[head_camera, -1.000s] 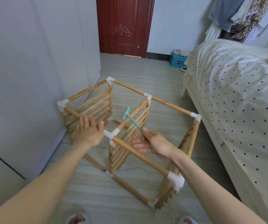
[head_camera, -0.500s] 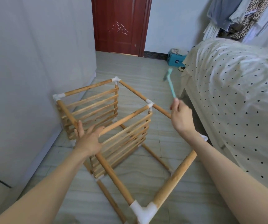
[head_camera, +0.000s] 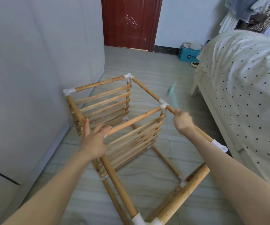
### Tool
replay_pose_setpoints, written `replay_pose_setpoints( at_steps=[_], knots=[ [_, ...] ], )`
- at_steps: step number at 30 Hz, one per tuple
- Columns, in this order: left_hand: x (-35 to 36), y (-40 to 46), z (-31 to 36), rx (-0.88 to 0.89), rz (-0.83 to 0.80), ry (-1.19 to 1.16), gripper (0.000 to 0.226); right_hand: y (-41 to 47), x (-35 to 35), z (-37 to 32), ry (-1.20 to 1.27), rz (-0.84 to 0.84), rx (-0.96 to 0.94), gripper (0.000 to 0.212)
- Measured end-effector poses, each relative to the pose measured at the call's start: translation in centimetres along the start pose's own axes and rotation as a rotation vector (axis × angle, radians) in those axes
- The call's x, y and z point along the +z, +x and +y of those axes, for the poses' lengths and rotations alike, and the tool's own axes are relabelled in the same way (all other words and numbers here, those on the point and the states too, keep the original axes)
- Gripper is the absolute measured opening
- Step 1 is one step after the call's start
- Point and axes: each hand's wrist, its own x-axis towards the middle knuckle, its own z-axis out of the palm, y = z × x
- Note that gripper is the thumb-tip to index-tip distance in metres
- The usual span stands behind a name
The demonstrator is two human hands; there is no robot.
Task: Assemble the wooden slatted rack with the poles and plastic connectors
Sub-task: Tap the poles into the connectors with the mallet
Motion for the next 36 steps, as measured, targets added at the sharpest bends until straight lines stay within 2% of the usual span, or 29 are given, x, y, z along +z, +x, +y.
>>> replay_pose_setpoints(
  at_steps=[1, 2, 6, 7, 9, 11, 14, 15, 16, 18, 19, 21, 24, 28, 31, 36],
  knots=[
    [0.0, 0.0, 0.1, 0.006, 0.009, -0.005, 0.072, 0.0, 0.1, 0.5, -0.046, -0.053, 0.071, 0.046],
    [0.0, 0.0, 0.1, 0.009, 0.019, -0.010, 0.072, 0.2, 0.1, 0.9, -0.038, -0.030, 0.089, 0.047],
    [0.0, -0.1, 0.2, 0.009, 0.022, -0.016, 0.072, -0.5, -1.0, 0.5, 0.262, 0.298, -0.136, 0.043],
    [0.0, -0.1, 0.3, 0.009, 0.022, -0.011, 0.072, -0.5, -0.8, 0.6, 0.246, 0.255, -0.136, 0.042],
    [-0.1, -0.2, 0.4, 0.007, 0.019, -0.002, 0.072, -0.7, -0.2, 1.2, 0.068, 0.001, 0.021, 0.037],
    [-0.1, -0.3, 0.5, 0.009, 0.024, -0.006, 0.071, -0.1, -0.7, 0.9, 0.060, -0.030, 0.082, 0.040],
    [-0.1, -0.2, 0.5, 0.006, 0.022, 0.002, 0.071, -0.7, -1.4, -0.1, 0.204, 0.263, -0.139, 0.044],
    [0.0, -0.3, 0.5, 0.006, 0.023, 0.006, 0.071, -1.0, -1.2, 0.0, 0.223, 0.265, -0.168, 0.043],
    [0.0, -0.3, 0.5, 0.006, 0.027, 0.007, 0.071, -1.2, -0.6, 0.5, 0.166, 0.178, -0.137, 0.040],
    [0.1, -0.3, 0.5, 0.011, 0.045, 0.001, 0.070, -1.8, 0.5, 1.7, -0.011, -0.092, 0.074, 0.040],
    [0.1, -0.3, 0.5, 0.015, 0.061, -0.010, 0.070, -1.8, 0.6, 2.2, -0.005, -0.148, 0.133, 0.042],
    [0.3, 0.0, 0.3, 0.015, 0.102, -0.037, 0.067, -2.1, 0.1, 2.4, 0.142, -0.147, 0.175, 0.043],
    [0.3, 1.1, 0.3, -0.034, 0.225, -0.001, 0.057, -4.5, -0.8, 2.4, 0.313, -0.172, 0.118, 0.041],
    [-0.6, 3.0, 1.2, -0.127, 0.397, 0.062, 0.061, -9.0, -0.4, 3.6, 0.301, -0.166, 0.016, 0.042],
    [0.2, 1.5, 2.7, -0.218, 0.390, -0.144, 0.067, -11.9, 0.1, 4.8, 0.216, -0.073, -0.142, 0.036],
    [4.5, -6.7, 5.8, -0.253, 0.193, -0.659, 0.077, -13.7, 1.3, 5.0, 0.206, -0.083, -0.252, 0.035]
  ],
)
